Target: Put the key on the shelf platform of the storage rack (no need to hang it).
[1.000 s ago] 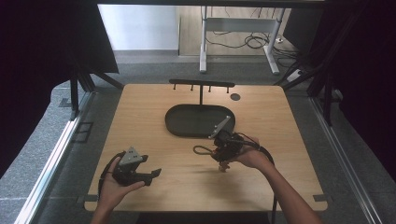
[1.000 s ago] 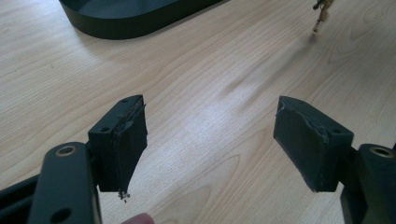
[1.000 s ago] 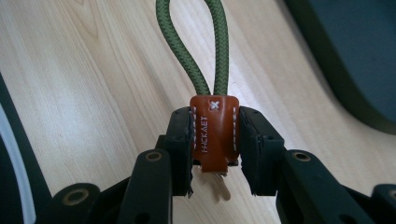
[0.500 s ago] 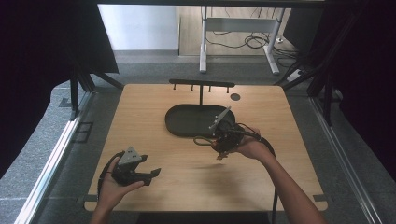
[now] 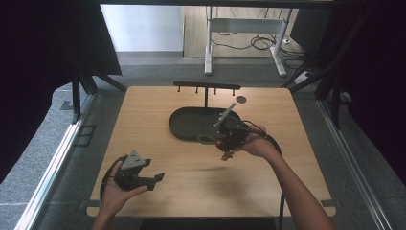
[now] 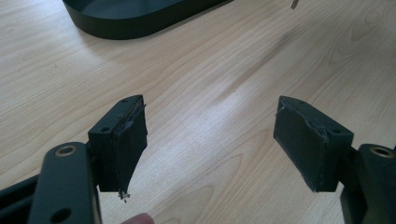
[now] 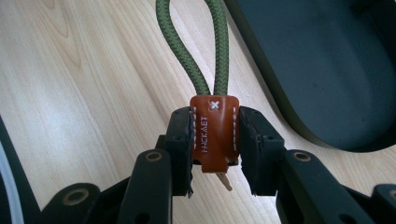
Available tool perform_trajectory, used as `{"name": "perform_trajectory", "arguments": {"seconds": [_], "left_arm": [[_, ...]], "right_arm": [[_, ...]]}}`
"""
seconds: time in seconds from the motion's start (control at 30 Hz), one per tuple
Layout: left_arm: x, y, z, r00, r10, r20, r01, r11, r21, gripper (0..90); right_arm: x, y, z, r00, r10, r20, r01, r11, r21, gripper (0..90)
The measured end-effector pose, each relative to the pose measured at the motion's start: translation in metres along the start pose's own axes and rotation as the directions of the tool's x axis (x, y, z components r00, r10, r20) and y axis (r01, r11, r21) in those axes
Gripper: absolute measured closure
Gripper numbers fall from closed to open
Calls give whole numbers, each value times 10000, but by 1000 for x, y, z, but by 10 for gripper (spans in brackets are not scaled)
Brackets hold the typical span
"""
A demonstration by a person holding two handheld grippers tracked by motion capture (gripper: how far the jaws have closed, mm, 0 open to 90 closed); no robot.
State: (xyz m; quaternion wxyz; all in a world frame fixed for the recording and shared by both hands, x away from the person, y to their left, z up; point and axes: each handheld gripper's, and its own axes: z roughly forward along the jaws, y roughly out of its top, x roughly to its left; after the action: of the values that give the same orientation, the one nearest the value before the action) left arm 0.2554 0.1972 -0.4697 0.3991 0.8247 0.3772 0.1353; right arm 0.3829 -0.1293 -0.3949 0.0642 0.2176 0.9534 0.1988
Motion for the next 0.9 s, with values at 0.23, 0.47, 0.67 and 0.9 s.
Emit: {"name": "perform_trajectory", "arguments": {"seconds": [0.23,0.47,0.67,0.9], "left_arm": [[0,0,0,10000,7,5,-7,10000,-6,261],[1,0,-1,10000,-14,-4,14,10000,-35,261],[1,0,-1,10000,-32,5,32,10000,-16,261],[1,0,-1,10000,-12,17,12,10000,-16,261]], "right_arm": [[-9,5,-3,9998,159,85,-159,9999,37,668],[-19,10,-2,9994,287,200,-289,9996,76,668],[-27,12,-3,9991,364,223,-366,9993,67,668],[-37,15,-4,9982,496,322,-496,9988,1,668]]}}
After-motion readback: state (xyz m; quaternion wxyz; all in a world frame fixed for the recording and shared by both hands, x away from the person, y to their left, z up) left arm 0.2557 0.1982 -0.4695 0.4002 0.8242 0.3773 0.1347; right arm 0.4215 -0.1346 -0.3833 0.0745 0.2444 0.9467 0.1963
